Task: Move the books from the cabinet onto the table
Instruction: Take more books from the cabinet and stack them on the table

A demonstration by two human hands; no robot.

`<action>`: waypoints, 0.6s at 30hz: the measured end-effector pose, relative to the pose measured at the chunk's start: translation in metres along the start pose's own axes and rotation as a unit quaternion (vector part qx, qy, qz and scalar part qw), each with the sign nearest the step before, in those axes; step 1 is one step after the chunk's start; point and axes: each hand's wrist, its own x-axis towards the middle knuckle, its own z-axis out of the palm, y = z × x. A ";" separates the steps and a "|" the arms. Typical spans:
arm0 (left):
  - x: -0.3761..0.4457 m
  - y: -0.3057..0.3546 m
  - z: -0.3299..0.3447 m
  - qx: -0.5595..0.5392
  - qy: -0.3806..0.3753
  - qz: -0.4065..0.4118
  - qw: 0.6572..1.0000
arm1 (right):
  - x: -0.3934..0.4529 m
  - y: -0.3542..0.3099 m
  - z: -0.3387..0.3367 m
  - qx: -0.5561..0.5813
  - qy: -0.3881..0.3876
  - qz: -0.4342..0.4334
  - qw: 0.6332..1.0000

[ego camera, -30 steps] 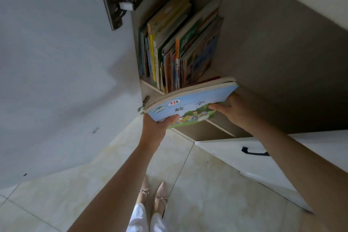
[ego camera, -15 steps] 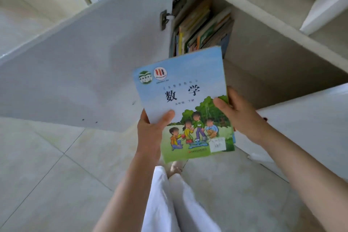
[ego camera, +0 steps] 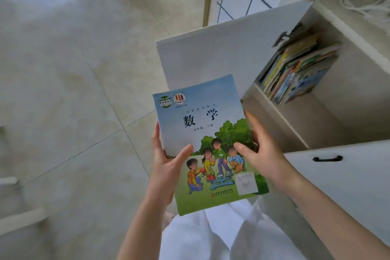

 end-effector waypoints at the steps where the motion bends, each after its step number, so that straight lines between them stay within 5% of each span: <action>1: -0.011 0.002 -0.013 0.012 0.009 0.016 1.000 | -0.004 -0.004 0.013 0.004 -0.005 0.006 1.000; 9: -0.114 -0.005 -0.146 -0.010 0.161 0.081 0.984 | -0.061 -0.040 0.154 -0.040 -0.100 0.004 0.994; 18: -0.238 -0.033 -0.271 -0.091 0.447 0.142 0.878 | -0.110 -0.073 0.327 -0.198 -0.278 -0.169 0.925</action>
